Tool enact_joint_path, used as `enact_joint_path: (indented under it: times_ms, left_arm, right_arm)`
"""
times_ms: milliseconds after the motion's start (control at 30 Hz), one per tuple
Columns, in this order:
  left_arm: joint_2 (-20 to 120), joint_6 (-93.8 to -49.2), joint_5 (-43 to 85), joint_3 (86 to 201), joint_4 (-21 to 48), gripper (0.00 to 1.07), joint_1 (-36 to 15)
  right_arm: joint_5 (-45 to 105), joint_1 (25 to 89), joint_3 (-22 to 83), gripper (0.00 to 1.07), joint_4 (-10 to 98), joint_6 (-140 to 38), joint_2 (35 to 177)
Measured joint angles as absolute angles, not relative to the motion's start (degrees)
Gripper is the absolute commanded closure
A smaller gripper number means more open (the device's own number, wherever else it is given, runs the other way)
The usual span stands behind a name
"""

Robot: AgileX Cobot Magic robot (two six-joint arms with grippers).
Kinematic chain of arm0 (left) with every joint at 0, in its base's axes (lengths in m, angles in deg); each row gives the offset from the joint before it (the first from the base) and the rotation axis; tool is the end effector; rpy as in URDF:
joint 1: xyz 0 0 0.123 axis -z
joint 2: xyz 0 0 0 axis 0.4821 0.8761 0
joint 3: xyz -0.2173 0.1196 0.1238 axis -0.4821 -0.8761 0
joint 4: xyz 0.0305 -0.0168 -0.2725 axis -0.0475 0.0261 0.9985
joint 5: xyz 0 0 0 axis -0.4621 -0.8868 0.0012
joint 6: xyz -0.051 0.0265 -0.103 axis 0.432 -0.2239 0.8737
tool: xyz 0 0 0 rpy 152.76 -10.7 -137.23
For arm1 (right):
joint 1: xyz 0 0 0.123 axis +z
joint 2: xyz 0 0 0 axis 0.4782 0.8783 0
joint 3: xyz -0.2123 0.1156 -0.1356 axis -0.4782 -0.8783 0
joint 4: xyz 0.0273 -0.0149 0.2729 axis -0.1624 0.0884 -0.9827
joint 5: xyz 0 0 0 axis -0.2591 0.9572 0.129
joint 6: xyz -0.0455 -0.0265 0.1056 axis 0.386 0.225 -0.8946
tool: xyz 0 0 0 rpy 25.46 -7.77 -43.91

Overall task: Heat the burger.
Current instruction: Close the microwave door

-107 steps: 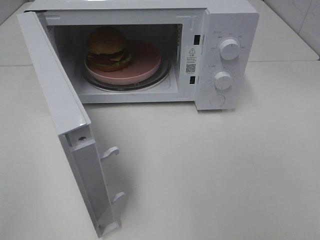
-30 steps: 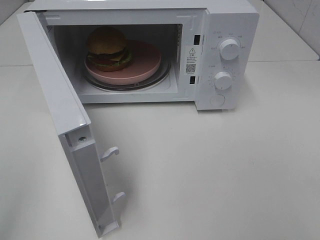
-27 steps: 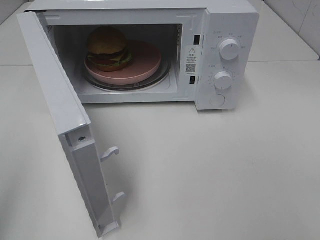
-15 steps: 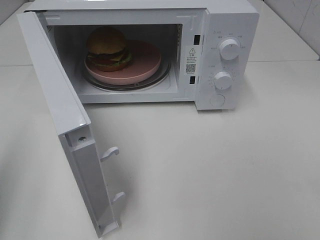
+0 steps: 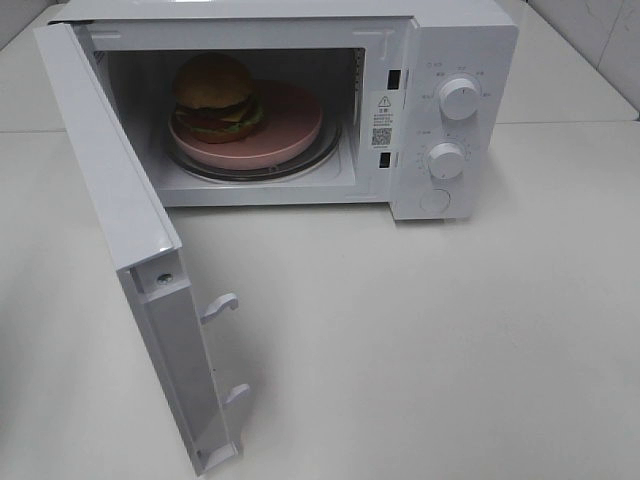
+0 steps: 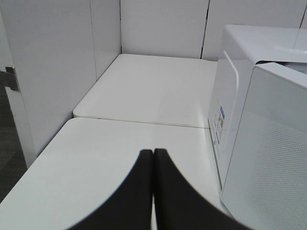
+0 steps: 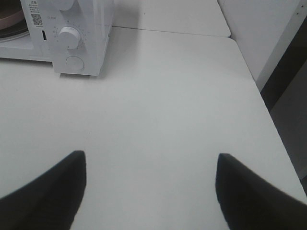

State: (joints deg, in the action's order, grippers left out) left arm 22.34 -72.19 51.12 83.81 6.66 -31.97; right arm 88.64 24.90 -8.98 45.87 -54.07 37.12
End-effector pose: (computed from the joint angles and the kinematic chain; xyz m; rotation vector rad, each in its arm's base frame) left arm 0.1901 0.0158 0.2184 -0.1250 1.6830 0.0391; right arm 0.0526 -0.0062 0.2830 0.0359 1.9580 -0.0940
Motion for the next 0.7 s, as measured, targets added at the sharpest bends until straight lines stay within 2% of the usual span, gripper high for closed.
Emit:
enact_joint_path:
  times_ms: [33,67,100,133,167,200,233,267,333,567,633,700]
  left_arm:
    - [24.9,-68.1,55.7,82.7,2.5,1.07,-32.0]
    - [24.9,-68.1,55.7,82.7,2.5,1.07,-32.0]
    - [27.6,-63.0,60.6,81.8,-2.1,1.07,-32.0]
    - [29.4,-60.8,62.9,81.6,-4.7,1.07,-32.0]
    - [29.4,-60.8,62.9,81.6,-4.7,1.07,-32.0]
    - [33.3,-57.9,66.5,81.3,-9.3,1.07,-32.0]
    - [35.1,-57.0,68.1,81.3,-11.0,1.07,-32.0]
    - [35.1,-57.0,68.1,81.3,-11.0,1.07,-32.0]
    - [41.5,-55.8,73.6,81.3,-15.4,1.07,-32.0]
    - [55.3,-55.7,90.0,81.3,-18.5,1.07,-32.0]
    - [64.5,-55.7,97.8,82.9,-23.1,1.07,-32.0]
    - [66.7,-55.6,98.5,83.8,-24.9,1.07,-32.0]
  right_arm:
    - [88.6,24.9,-9.0,0.33,45.9,-54.1,37.1]
    - [88.6,24.9,-9.0,0.33,45.9,-54.1,37.1]
    - [88.6,24.9,-9.0,0.33,45.9,-54.1,37.1]
    - [88.6,24.9,-9.0,0.33,45.9,-54.1,37.1]
    - [88.6,24.9,-9.0,0.33,45.9,-54.1,37.1]
    - [88.6,24.9,-9.0,0.33,45.9,-54.1,37.1]
    - [88.6,24.9,-9.0,0.33,45.9,-54.1,37.1]
    - [88.6,24.9,-9.0,0.33,45.9,-54.1,37.1]
    - [88.6,24.9,-9.0,0.33,45.9,-54.1,37.1]
    - [88.6,24.9,-9.0,0.33,45.9,-54.1,37.1]
    - [88.6,24.9,-9.0,0.33,45.9,-54.1,37.1]
    - [88.6,24.9,-9.0,0.33,45.9,-54.1,37.1]
